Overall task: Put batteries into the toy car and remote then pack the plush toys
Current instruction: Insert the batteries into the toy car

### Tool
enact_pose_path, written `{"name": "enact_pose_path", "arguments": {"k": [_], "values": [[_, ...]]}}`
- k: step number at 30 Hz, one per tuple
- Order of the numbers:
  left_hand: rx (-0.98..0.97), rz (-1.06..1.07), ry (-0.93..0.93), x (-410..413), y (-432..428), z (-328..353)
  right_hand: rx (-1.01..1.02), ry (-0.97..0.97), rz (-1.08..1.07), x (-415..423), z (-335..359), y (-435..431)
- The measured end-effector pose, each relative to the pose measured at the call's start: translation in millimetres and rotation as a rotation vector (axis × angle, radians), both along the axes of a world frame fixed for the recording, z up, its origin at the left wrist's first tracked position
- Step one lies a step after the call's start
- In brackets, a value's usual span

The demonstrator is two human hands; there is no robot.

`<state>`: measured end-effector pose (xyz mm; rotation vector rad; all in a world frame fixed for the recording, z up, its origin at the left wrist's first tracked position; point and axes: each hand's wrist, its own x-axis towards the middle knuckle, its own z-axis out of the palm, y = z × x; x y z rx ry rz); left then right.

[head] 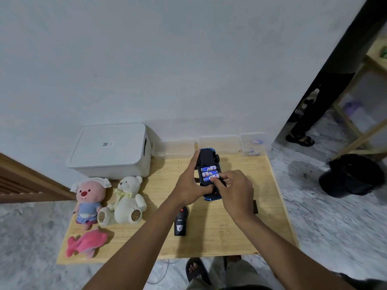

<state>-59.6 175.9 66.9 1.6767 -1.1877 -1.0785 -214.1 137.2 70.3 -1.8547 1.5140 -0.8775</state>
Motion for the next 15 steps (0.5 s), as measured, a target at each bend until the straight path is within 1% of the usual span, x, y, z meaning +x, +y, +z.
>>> {"name": "enact_pose_path", "arguments": {"k": [4, 9, 15], "values": [[0.008, 0.014, 0.019, 3, 2, -4, 0.007, -0.033, 0.051, 1, -3, -3], [-0.003, -0.009, 0.02, 6, 8, -4, 0.166, -0.068, 0.04, 3, -1, -13], [0.004, -0.047, 0.005, 8, 11, -6, 0.28, -0.003, 0.057, 4, 8, -25]]}}
